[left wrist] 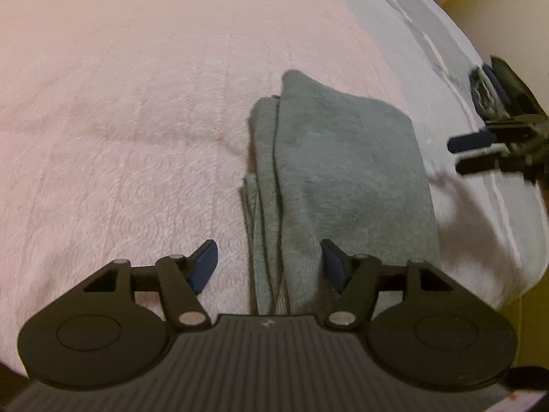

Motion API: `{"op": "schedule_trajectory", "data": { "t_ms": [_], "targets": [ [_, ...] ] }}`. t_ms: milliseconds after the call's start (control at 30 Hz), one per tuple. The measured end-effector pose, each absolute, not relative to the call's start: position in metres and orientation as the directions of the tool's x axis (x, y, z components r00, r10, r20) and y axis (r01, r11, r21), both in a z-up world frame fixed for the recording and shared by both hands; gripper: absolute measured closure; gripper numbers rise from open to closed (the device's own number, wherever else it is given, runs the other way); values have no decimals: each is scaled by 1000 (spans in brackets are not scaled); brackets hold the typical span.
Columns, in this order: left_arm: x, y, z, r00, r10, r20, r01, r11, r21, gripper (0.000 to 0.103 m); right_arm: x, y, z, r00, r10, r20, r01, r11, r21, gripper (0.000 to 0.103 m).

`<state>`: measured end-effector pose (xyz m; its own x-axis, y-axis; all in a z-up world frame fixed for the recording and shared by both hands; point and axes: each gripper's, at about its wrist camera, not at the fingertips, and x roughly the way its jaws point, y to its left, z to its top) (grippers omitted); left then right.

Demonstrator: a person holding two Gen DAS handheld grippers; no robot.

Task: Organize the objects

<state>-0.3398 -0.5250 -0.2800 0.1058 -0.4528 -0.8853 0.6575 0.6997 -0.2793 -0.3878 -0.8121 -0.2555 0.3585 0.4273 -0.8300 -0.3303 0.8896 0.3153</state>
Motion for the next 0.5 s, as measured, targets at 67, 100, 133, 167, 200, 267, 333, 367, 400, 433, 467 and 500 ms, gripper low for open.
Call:
{"op": "schedule_trajectory", "data": {
  "t_ms": [67, 100, 133, 167, 200, 267, 333, 367, 400, 433, 467, 500],
  "targets": [
    [-345, -517, -267, 143, -449, -882, 646, 718, -260, 42, -394, -804, -255, 339, 399, -852, -449, 864, 226, 47],
    [-348, -515, -261, 160, -449, -879, 641, 725, -253, 42, -399, -798, -254, 340, 382, -859, -514, 841, 171, 46],
    [-353, -514, -254, 179, -447, -876, 640, 729, -242, 44, -405, -794, -253, 344, 367, -864, -566, 816, 121, 45],
    [-359, -512, -248, 199, -446, -873, 644, 731, -226, 46, -412, -789, -253, 347, 349, -871, -625, 778, 63, 45],
    [-367, -509, -242, 219, -441, -870, 651, 730, -207, 49, -417, -784, -255, 348, 338, -874, -665, 747, 24, 44],
    [-384, -506, -231, 261, -425, -867, 669, 727, -154, 49, -427, -775, -258, 364, 316, -876, -739, 670, -65, 44],
    [-407, -503, -221, 307, -416, -856, 699, 709, -94, 49, -435, -764, -262, 393, 290, -873, -805, 567, -174, 44],
    [-420, -503, -216, 329, -417, -847, 712, 699, -67, 49, -441, -759, -265, 414, 277, -867, -833, 501, -237, 44],
    [-430, -504, -213, 340, -417, -843, 719, 693, -53, 49, -450, -754, -269, 440, 266, -858, -855, 415, -310, 43],
    [-440, -506, -211, 354, -415, -838, 722, 691, -37, 49, -455, -751, -273, 456, 261, -851, -867, 348, -358, 41],
    [-451, -509, -209, 371, -409, -834, 721, 692, -18, 49, -460, -750, -281, 471, 260, -843, -875, 262, -408, 40],
    [-462, -513, -207, 384, -401, -832, 717, 698, -6, 48, -466, -749, -286, 478, 264, -838, -878, 187, -442, 38]
  ]
}}
